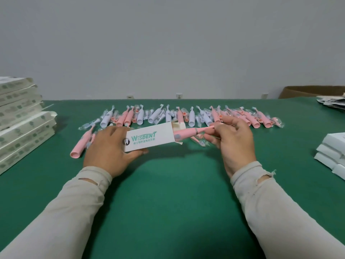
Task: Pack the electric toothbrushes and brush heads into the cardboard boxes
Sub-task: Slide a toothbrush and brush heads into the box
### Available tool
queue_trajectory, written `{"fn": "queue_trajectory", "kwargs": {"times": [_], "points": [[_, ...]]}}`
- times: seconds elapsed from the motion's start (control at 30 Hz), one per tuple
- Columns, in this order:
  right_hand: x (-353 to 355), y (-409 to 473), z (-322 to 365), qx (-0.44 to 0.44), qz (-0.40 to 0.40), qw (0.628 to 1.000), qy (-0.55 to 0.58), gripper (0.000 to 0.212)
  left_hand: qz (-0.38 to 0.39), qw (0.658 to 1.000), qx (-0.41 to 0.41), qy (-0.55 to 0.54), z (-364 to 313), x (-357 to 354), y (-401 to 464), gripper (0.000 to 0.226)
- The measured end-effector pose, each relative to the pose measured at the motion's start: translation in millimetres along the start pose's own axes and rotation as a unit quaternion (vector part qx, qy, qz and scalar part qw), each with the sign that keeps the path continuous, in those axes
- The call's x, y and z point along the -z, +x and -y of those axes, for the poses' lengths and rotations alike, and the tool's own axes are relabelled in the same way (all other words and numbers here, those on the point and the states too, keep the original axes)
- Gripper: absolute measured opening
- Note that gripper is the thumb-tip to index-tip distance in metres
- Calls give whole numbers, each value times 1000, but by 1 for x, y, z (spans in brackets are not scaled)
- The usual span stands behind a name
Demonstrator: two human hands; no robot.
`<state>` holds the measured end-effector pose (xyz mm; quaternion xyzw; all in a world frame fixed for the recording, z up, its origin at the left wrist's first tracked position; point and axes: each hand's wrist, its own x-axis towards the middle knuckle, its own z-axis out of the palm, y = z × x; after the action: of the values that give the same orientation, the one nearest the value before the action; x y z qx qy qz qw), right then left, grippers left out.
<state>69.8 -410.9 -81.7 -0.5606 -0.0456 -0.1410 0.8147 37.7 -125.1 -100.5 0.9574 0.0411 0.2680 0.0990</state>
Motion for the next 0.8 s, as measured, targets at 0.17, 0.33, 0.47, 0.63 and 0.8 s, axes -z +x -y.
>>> {"fn": "queue_trajectory", "kwargs": {"times": [0.17, 0.33, 0.47, 0.63, 0.8], "points": [[-8, -12, -8, 96, 105, 977, -160, 13, -14, 1000, 1, -6, -1, 5, 1, 87], [-17, -21, -11, 78, 151, 970, -171, 27, -15, 1000, -6, -8, -3, 7, 0, 86], [-14, -20, -9, 99, 135, 965, -201, 23, -16, 1000, -8, -17, -3, 8, -1, 85], [-14, -24, -11, 116, 140, 947, -264, 15, -9, 999, -29, -26, -10, 8, -4, 83], [-13, -24, -8, 158, 161, 927, -298, 9, -11, 999, -33, -29, -11, 8, -5, 83]]}}
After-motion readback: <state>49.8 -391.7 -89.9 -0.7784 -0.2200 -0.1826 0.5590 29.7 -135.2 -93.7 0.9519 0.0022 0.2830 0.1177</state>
